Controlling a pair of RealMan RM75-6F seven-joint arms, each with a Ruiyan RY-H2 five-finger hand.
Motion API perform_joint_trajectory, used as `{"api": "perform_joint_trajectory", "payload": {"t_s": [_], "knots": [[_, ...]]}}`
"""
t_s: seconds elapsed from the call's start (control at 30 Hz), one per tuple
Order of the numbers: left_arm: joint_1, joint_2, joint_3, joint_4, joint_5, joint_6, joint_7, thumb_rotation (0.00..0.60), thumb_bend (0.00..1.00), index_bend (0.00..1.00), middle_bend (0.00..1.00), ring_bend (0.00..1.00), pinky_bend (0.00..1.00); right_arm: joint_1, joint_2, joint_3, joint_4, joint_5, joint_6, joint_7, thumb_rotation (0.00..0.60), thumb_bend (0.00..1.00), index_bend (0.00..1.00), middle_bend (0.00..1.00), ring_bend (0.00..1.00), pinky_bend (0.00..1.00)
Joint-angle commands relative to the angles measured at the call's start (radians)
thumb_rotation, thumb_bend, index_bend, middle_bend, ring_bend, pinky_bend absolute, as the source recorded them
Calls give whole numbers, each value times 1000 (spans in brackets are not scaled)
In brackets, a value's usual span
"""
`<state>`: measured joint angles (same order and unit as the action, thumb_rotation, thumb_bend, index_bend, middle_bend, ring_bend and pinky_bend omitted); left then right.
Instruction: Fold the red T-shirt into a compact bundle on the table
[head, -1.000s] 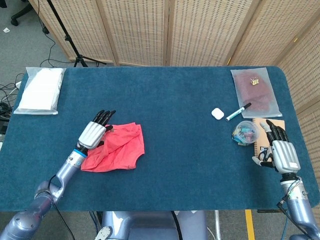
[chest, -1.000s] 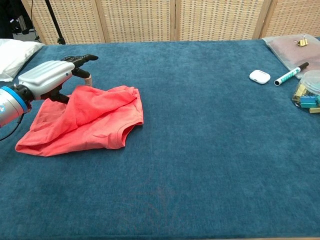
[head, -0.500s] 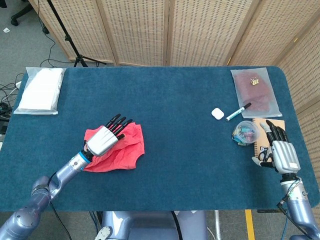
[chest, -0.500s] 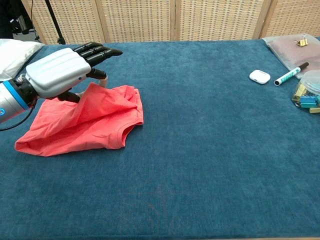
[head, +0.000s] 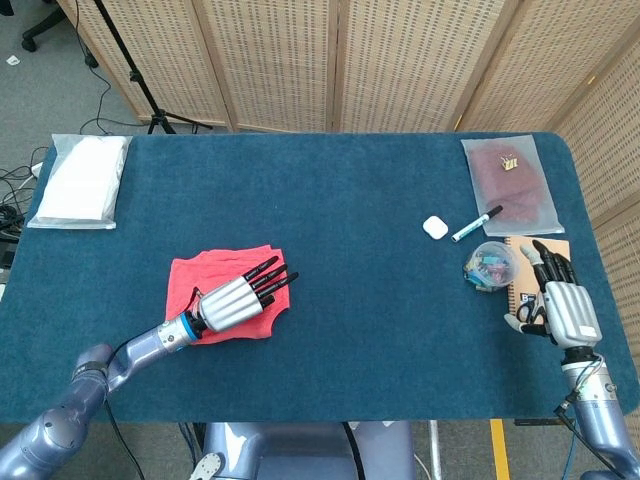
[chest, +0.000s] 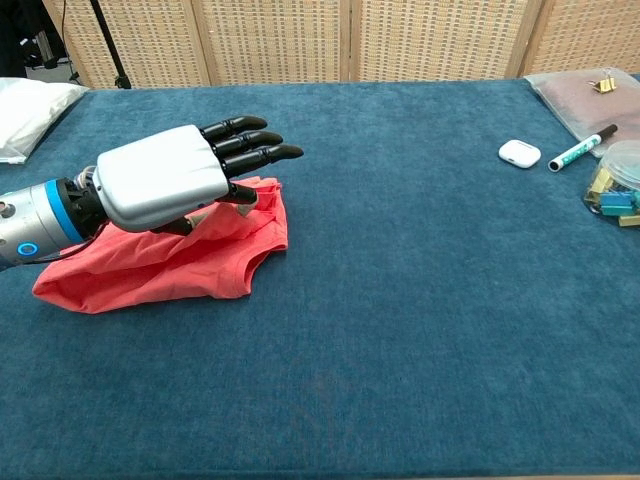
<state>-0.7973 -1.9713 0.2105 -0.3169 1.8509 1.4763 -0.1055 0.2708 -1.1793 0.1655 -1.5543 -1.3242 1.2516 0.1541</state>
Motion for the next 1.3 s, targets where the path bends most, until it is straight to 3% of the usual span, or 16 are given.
{"api": "perform_joint_trajectory", "payload": {"t_s": [0.03, 0.17, 0.2, 0.43, 0.63, 0.73, 0.8, 0.97, 1.3], "knots": [[-9, -6, 5, -9, 6, -12, 15, 600, 535, 549, 0, 0, 0, 0, 1, 0, -2, 1, 0, -1, 600, 0, 0, 0, 0, 0], [-10, -13, 2, -16, 2, -23, 34, 600, 417, 64, 0, 0, 0, -1, 3, 0, -4, 1, 0, 0, 600, 0, 0, 0, 0, 0], [-9, -15, -4, -22, -3, -25, 35, 600, 391, 12, 0, 0, 0, -1, 4, 0, -5, 1, -1, 0, 600, 0, 0, 0, 0, 0], [2, -33, -91, -71, -79, 28, -8, 600, 279, 0, 0, 0, 0, -1, 8, 1, -7, 1, -3, 6, 600, 0, 0, 0, 0, 0], [6, -45, -137, -90, -125, 23, -75, 600, 223, 0, 0, 0, 0, -1, 9, 0, -7, 0, -2, 6, 600, 0, 0, 0, 0, 0], [11, -45, -156, -105, -148, 11, -132, 600, 92, 0, 0, 0, 0, -1, 9, 0, -8, 1, -3, 4, 600, 0, 0, 0, 0, 0], [17, -37, -133, -127, -134, -2, -206, 600, 26, 0, 0, 0, 0, 1, 7, -2, -6, 1, -8, 0, 600, 0, 0, 0, 0, 0], [19, -29, -62, -106, -60, 28, -264, 600, 0, 0, 0, 0, 0, 1, 5, -3, -6, 4, -8, -7, 600, 0, 0, 0, 0, 0], [40, -10, -43, -94, -33, 109, -327, 600, 0, 0, 0, 0, 0, 4, 3, -6, -6, 3, -12, -12, 600, 0, 0, 0, 0, 0]]}}
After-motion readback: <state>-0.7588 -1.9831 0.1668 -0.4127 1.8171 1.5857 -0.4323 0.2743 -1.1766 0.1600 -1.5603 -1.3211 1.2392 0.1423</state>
